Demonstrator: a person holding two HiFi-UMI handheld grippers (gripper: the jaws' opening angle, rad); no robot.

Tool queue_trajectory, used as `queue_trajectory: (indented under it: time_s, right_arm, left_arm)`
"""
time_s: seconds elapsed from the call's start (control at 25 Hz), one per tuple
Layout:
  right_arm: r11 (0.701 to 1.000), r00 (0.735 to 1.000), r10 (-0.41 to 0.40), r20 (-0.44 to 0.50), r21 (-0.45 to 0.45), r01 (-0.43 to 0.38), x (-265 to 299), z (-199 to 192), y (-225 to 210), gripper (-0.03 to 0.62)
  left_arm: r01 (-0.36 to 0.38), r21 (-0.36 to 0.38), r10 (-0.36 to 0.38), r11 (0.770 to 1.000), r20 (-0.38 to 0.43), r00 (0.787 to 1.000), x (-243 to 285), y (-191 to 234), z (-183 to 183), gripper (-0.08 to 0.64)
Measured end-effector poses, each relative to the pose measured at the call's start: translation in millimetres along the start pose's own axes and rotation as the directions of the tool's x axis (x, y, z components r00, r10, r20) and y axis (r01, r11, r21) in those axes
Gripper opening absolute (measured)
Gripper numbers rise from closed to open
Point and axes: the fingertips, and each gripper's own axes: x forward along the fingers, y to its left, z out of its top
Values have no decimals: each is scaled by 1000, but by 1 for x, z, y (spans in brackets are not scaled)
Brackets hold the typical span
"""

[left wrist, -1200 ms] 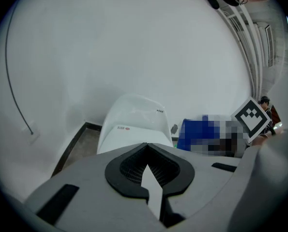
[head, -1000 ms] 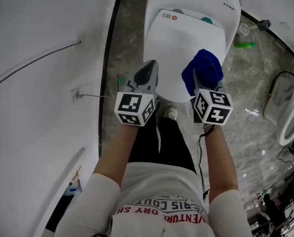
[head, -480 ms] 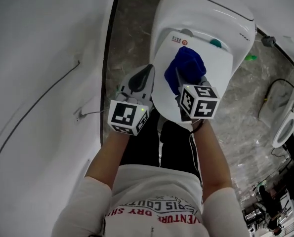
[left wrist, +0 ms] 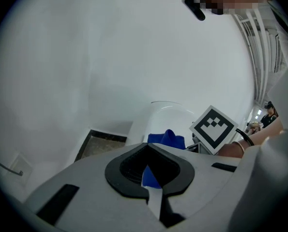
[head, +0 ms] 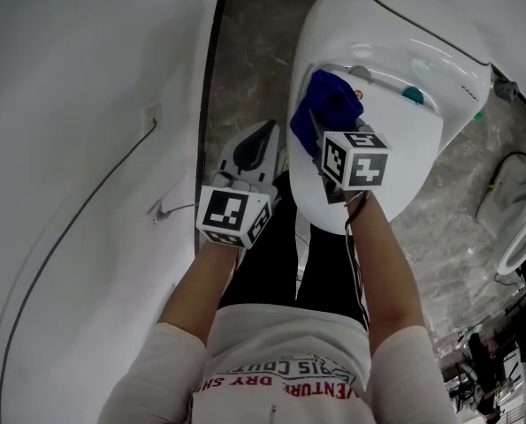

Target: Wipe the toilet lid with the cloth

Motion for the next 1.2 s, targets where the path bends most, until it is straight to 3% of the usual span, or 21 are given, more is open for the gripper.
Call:
queue_trajectory:
  time_s: [0.2, 0.36, 0.8, 1.2]
  right_arm:
    - [998, 998, -48, -30, -46, 47, 9, -4, -21, 94]
    - [998, 998, -30, -51, -54, 27, 9, -2, -30, 95]
    - [998, 999, -34, -39, -47, 32, -26, -9, -69, 95]
    - [998, 998, -67, 14, 8, 67, -82, -25, -147, 95]
  left_arm:
    - [-35, -35, 34, 999, -30, 999, 3, 0, -11, 6]
    - [-43, -69, 39, 997, -55, 998, 11, -13, -19, 6]
    - [-6, -35, 3, 999, -74, 997, 39, -59, -14, 6]
    - [41, 8, -40, 999, -93, 995, 65, -132, -24, 6]
